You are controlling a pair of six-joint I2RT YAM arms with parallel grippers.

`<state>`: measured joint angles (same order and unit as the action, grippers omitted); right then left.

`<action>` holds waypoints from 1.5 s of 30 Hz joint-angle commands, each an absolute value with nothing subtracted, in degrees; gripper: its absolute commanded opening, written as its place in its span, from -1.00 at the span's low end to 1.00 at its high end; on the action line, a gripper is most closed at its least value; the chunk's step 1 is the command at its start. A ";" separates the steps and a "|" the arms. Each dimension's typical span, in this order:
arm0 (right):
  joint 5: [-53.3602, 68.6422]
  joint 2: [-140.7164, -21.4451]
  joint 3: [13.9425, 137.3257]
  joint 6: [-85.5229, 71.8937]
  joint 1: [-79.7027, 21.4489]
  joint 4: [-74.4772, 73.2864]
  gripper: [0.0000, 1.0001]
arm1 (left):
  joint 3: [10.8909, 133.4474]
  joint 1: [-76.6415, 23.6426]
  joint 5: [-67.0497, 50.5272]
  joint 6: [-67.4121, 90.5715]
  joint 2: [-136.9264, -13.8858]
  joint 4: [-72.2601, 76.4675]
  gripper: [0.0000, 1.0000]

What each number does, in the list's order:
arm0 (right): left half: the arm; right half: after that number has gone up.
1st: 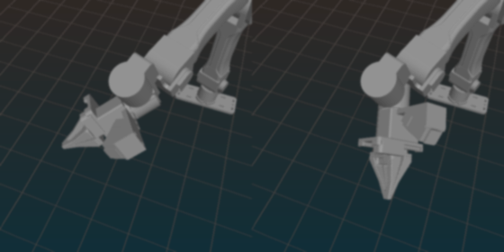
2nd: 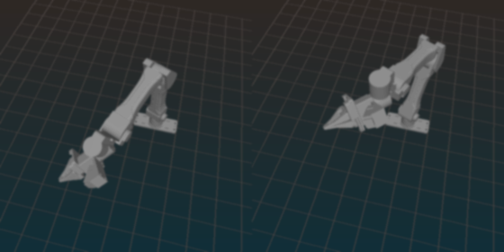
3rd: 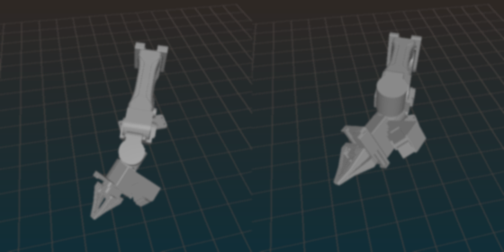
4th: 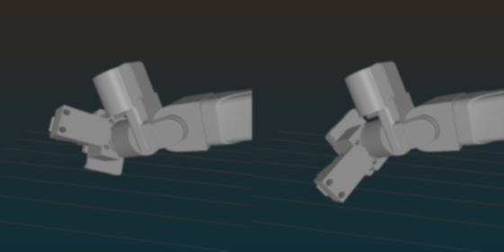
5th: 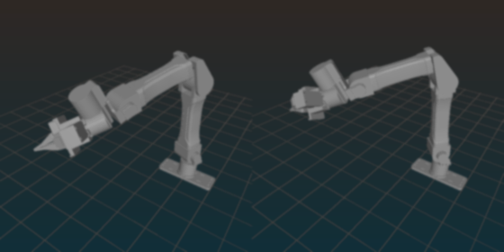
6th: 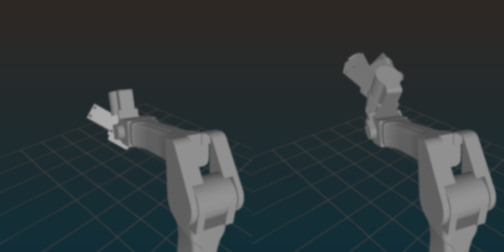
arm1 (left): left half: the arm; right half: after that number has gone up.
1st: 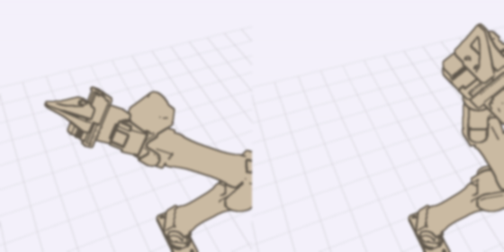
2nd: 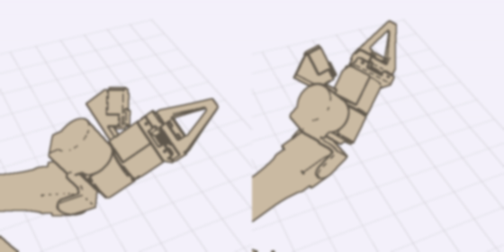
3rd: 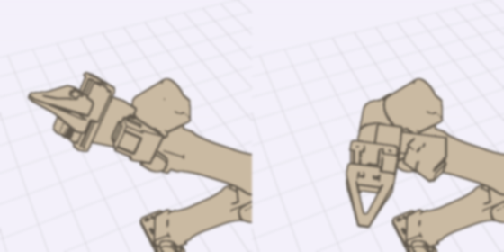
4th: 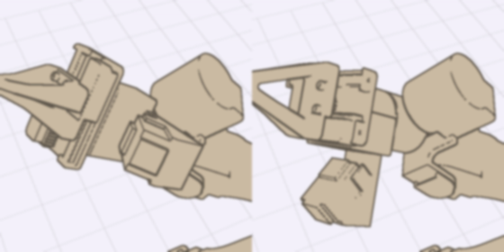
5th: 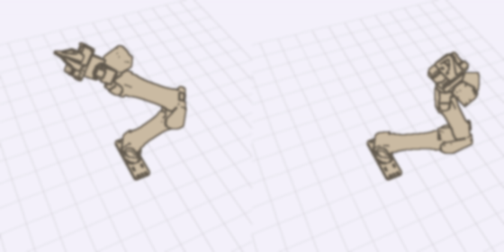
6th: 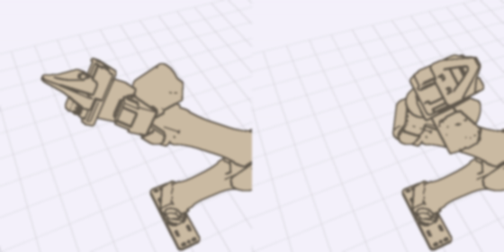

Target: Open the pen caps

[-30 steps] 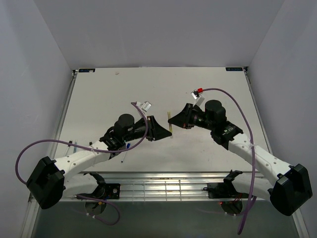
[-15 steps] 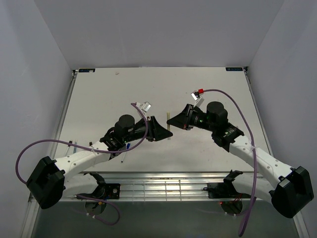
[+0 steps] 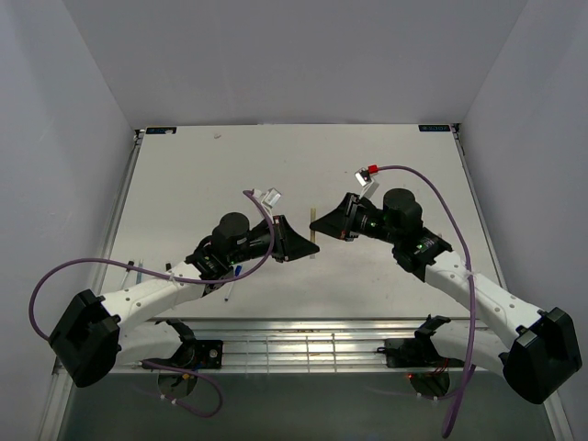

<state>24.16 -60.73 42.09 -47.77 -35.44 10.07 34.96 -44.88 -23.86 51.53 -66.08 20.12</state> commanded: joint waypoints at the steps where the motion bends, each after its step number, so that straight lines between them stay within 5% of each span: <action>1: 24.87 -60.29 42.97 -47.20 -35.68 13.01 -0.68 | 35.07 -45.09 -24.17 50.36 -65.30 17.94 -0.89; 7: 28.30 -63.19 45.70 -42.28 -35.68 7.83 -0.31 | 36.65 -45.09 -23.20 49.57 -65.39 15.30 -1.00; 13: 27.60 -63.98 47.11 -40.17 -35.68 5.02 -0.84 | 38.67 -45.09 -21.62 49.92 -65.74 12.14 -1.00; 18: 29.96 -65.04 48.43 -37.45 -35.25 4.31 -0.85 | 41.83 -45.09 -28.10 48.35 -66.36 12.48 -1.00; 23: 43.57 -64.87 46.67 -39.01 -32.00 16.92 -0.85 | 43.95 -45.00 -48.13 47.19 -64.96 22.40 -1.00; 31: 57.21 -62.84 43.25 -45.51 -28.75 31.01 -0.85 | 39.46 -44.83 -46.94 45.53 -52.48 25.50 -1.00; 36: 48.72 -61.44 42.44 -47.21 -27.77 29.73 -0.85 | 46.81 -44.74 -29.50 42.01 -56.50 5.15 -1.00; 38: 40.82 -59.95 44.90 -41.59 -28.47 17.00 -0.85 | 49.73 -45.26 -14.20 43.84 -58.96 -9.19 -1.00; 45: 7.41 -63.19 59.93 -33.58 -34.10 -8.69 -0.85 | 57.56 -59.14 23.25 42.45 -68.45 -23.36 -1.00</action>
<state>25.63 -62.76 53.01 -38.79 -32.93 1.21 54.37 -54.24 2.04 43.33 -66.22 -10.61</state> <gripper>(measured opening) 0.111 0.233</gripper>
